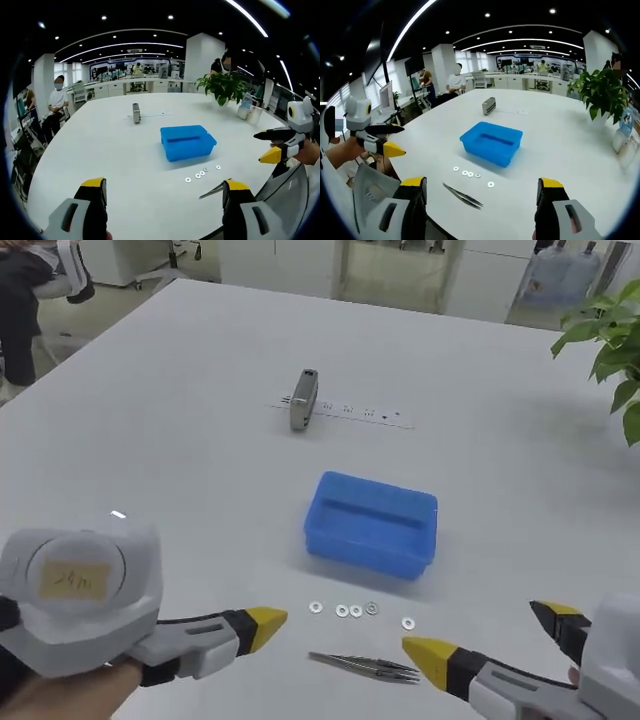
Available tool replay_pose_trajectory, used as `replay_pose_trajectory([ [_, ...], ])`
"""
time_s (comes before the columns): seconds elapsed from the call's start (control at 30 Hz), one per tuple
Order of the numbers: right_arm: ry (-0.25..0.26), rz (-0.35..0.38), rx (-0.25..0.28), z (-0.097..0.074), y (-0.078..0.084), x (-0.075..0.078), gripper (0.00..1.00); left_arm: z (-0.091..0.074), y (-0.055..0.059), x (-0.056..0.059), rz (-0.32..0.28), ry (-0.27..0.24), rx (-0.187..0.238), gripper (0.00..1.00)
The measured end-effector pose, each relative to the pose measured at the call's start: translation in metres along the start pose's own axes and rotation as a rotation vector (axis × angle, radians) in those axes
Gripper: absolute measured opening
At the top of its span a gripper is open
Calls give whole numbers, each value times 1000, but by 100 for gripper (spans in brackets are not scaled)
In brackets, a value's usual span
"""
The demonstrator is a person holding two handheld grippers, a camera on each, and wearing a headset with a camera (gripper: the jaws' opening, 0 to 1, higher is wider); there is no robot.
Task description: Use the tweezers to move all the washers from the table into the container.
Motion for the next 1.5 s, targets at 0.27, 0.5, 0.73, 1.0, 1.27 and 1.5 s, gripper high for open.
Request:
replay_pose_trajectory([
  [0.27, -6, 9, -15, 3, 4, 0, 91, 9, 0, 5, 47, 31, -37, 95],
  [0.5, -21, 29, -28, 8, 6, 1, 90, 20, 1, 12, 60, 68, -55, 93],
  [0.73, -34, 19, -51, 13, 10, 0, 89, 35, 4, 22, 102, 145, -88, 85],
  [1.0, -40, 10, -57, 20, 12, 4, 85, 53, 7, 34, 147, 310, -145, 57],
  [1.27, -54, 19, -72, 22, 15, 2, 84, 88, 21, 48, 332, 457, -275, 23],
  [1.5, -55, 37, -84, 26, 21, 5, 84, 105, 35, 53, 500, 516, -350, 12],
])
Point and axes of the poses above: the centre of the closed fingertips' face, and the gripper's own axes: z roughly forward along the fingers, x roughly to its right, y roughly out of its underside, the point moved 10 cm from there along -z, roughly backward along the fingers, and after that the axes turned 1 degree about y, right-handed, at the moved point
